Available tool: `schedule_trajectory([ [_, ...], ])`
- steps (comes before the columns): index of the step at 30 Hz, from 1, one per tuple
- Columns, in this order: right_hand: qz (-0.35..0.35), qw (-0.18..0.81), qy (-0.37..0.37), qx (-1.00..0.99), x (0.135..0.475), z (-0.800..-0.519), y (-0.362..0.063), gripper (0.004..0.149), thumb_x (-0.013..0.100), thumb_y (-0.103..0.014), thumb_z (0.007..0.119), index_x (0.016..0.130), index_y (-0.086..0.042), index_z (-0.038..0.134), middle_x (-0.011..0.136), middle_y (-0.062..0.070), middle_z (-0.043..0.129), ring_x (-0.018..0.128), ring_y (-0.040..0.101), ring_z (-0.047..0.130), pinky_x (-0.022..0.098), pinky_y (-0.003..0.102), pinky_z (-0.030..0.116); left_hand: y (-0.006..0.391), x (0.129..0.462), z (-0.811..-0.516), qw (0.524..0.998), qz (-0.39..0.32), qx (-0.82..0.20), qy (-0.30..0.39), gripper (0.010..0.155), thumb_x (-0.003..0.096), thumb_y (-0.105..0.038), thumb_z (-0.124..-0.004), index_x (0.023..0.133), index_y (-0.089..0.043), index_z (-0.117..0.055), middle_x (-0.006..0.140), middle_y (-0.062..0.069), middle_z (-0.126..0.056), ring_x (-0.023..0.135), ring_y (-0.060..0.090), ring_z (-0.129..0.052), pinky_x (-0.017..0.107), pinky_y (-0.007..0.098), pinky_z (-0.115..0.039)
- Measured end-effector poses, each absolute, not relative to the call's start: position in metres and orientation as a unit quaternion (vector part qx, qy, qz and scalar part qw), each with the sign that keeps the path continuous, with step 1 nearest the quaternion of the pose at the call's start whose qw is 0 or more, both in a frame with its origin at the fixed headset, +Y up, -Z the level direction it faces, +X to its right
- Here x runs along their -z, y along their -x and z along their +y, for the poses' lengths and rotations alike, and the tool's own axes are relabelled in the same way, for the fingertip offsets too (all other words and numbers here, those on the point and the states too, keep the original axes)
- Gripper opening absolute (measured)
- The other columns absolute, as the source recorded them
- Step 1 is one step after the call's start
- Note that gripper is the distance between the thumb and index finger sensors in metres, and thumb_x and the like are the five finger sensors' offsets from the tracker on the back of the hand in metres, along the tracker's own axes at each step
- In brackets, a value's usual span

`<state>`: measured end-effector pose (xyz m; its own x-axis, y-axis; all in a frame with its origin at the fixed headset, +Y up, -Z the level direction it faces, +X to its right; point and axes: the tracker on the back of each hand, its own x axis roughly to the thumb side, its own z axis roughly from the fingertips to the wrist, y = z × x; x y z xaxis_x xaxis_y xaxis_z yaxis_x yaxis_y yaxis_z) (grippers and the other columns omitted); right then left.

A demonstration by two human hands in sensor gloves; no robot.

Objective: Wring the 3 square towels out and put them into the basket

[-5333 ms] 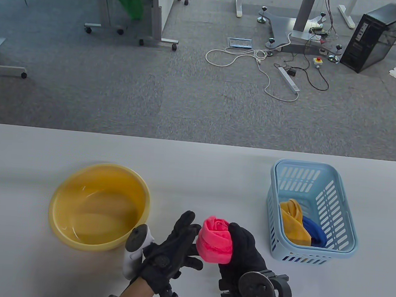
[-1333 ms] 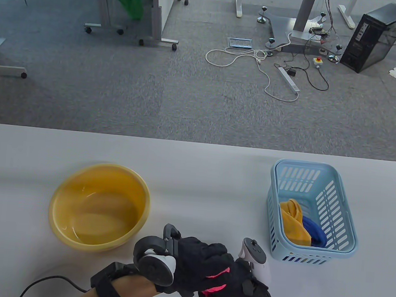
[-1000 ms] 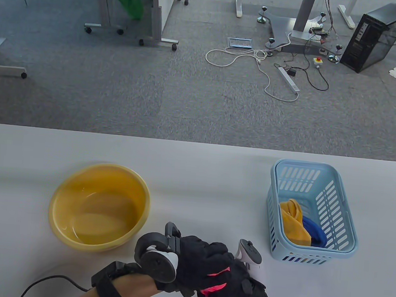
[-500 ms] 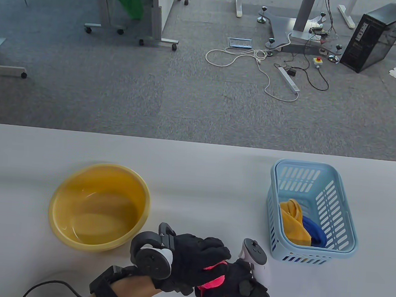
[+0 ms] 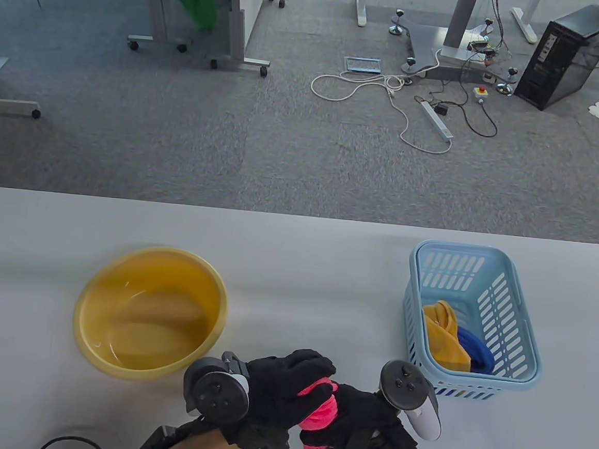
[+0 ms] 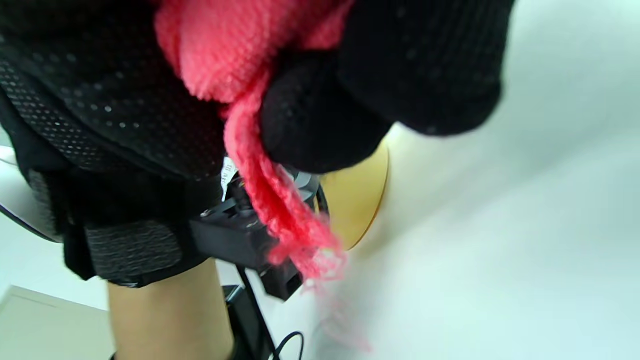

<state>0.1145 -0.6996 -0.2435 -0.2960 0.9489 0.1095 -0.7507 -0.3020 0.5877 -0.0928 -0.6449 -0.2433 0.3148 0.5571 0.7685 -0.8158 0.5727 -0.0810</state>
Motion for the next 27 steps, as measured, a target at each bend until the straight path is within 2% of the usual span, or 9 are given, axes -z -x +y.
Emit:
schedule_trajectory([
  [5, 0.165, 0.511, -0.198, -0.820, 0.241, -0.694, -0.115, 0.075, 0.037, -0.037, 0.110, 0.098, -0.012, 0.073, 0.071, 0.016, 0.091, 0.038, 0.028, 0.102, 0.028, 0.035, 0.092, 0.100, 0.245, -0.657, 0.797, -0.361, -0.461, -0.147, 0.055, 0.0539, -0.060, -0.077, 0.091, -0.020, -0.083, 0.082, 0.015, -0.092, 0.020, 0.032, -0.101, 0.007, 0.031, -0.084],
  [9, 0.092, 0.472, -0.179, -0.859, 0.237, -0.688, -0.115, 0.076, 0.037, -0.036, 0.110, 0.098, -0.014, 0.073, 0.073, 0.016, 0.090, 0.041, 0.028, 0.102, 0.030, 0.037, 0.092, 0.103, 0.242, -0.664, 0.803, -0.307, -0.492, -0.136, 0.056, 0.0546, -0.060, -0.077, 0.094, -0.020, -0.081, 0.085, 0.016, -0.090, 0.018, 0.031, -0.100, 0.007, 0.029, -0.083],
  [14, 0.026, 0.425, -0.150, -0.892, 0.233, -0.688, -0.114, 0.075, 0.036, -0.035, 0.110, 0.098, -0.015, 0.073, 0.075, 0.016, 0.090, 0.044, 0.030, 0.102, 0.033, 0.039, 0.092, 0.107, 0.245, -0.679, 0.806, -0.253, -0.528, -0.087, 0.059, 0.0558, -0.060, -0.077, 0.099, -0.020, -0.076, 0.089, 0.018, -0.087, 0.023, 0.033, -0.101, 0.009, 0.030, -0.084],
  [17, -0.012, 0.409, -0.136, -0.902, 0.231, -0.683, -0.114, 0.075, 0.036, -0.033, 0.110, 0.098, -0.017, 0.074, 0.076, 0.016, 0.089, 0.045, 0.031, 0.101, 0.034, 0.040, 0.092, 0.112, 0.251, -0.683, 0.803, -0.244, -0.543, -0.037, 0.062, 0.0570, -0.060, -0.075, 0.103, -0.019, -0.071, 0.089, 0.020, -0.085, 0.029, 0.035, -0.102, 0.012, 0.032, -0.086],
  [19, -0.047, 0.376, -0.133, -0.916, 0.228, -0.676, -0.113, 0.075, 0.036, -0.032, 0.110, 0.099, -0.018, 0.073, 0.078, 0.016, 0.089, 0.047, 0.031, 0.101, 0.036, 0.040, 0.091, 0.113, 0.253, -0.685, 0.793, -0.238, -0.560, -0.032, 0.063, 0.0566, -0.060, -0.075, 0.103, -0.018, -0.071, 0.087, 0.021, -0.086, 0.029, 0.035, -0.102, 0.012, 0.032, -0.086],
  [27, -0.128, 0.308, -0.121, -0.935, 0.221, -0.673, -0.109, 0.073, 0.036, -0.028, 0.110, 0.099, -0.024, 0.072, 0.083, 0.015, 0.086, 0.054, 0.033, 0.099, 0.042, 0.044, 0.089, 0.114, 0.251, -0.688, 0.811, -0.200, -0.549, 0.003, 0.064, 0.0576, -0.060, -0.074, 0.104, -0.016, -0.067, 0.085, 0.023, -0.086, 0.029, 0.036, -0.102, 0.012, 0.032, -0.086],
])
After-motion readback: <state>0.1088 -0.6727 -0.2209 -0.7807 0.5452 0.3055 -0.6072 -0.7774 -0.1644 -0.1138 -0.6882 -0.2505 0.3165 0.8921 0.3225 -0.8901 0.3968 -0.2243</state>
